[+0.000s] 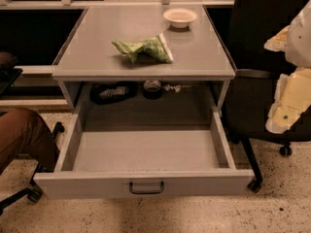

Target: Close top drawer

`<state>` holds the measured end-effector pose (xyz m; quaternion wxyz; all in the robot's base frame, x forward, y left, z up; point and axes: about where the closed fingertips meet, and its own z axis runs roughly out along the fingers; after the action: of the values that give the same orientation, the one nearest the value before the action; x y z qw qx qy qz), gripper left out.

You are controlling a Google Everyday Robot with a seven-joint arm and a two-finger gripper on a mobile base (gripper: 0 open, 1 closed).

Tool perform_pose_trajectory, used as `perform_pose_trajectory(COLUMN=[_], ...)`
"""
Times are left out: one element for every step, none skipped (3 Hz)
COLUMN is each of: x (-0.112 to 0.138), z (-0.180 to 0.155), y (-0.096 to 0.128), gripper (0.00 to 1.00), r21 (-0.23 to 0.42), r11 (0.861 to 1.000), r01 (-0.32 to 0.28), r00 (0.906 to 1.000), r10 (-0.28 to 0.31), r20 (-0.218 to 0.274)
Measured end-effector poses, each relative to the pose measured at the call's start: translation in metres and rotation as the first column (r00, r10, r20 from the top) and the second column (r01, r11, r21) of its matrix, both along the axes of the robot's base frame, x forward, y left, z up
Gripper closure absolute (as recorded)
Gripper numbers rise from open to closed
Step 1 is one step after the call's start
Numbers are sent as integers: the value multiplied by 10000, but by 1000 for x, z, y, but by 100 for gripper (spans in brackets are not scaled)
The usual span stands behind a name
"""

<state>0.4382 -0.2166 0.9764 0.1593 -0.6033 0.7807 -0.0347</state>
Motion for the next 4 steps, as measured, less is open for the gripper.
perform_pose_trajectory(x=[0,-7,-39,-76], z=[0,-14,-38,-73], y=[0,-7,-18,-28], gripper=[0,0,0,0], r21=[0,87,229,513], r11=[10000,9997,9982,9955], r01=[1,241,548,802], r00=[10000,9988,9928,9788], r10=[-1,-237,-520,-689], r20=[-1,-424,-1081,-1931])
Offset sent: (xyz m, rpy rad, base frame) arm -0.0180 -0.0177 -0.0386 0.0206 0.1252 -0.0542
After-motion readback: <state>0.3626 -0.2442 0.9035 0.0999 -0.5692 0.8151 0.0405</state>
